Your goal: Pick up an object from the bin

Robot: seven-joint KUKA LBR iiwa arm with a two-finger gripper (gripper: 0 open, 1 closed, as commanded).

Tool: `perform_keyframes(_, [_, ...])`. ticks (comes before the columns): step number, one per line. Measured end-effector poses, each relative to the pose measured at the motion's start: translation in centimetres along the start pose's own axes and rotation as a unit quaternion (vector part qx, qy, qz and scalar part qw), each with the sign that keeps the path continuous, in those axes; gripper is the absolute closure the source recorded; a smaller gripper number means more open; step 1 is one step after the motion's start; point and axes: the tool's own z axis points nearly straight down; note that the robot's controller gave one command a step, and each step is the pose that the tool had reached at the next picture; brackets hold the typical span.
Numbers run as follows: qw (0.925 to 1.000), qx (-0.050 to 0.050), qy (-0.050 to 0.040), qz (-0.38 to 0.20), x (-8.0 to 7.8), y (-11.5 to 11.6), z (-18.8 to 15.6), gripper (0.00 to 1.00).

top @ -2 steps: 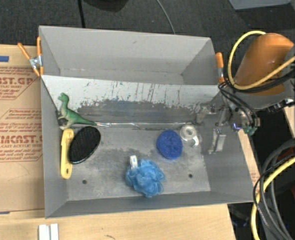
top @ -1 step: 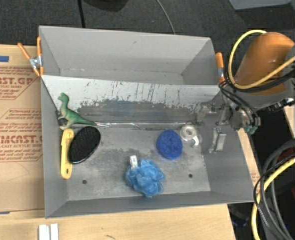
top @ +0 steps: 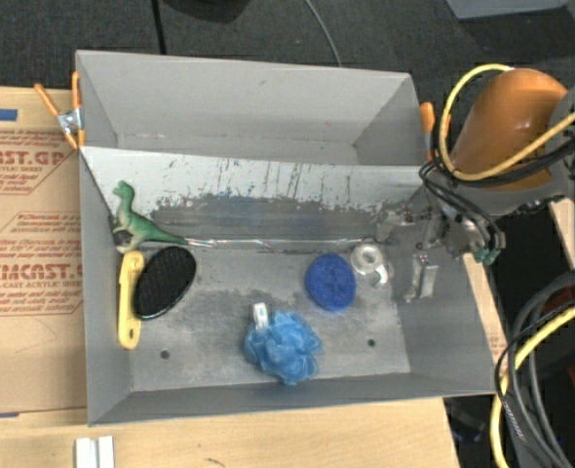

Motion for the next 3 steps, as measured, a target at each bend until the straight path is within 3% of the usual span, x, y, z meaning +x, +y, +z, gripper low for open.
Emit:
perform_keyframes(1, [0.9993,0.0,-0.0017,-0.036,-1.0,3.4,5.8,0.0])
perform_keyframes(2, [0.9998,-0.003,0.0027,-0.022,-1.0,5.0,9.6,0.0])
perform_keyframes(3, [0.9978,0.0,-0.0023,-0.067,-1.3,5.7,10.6,0.0])
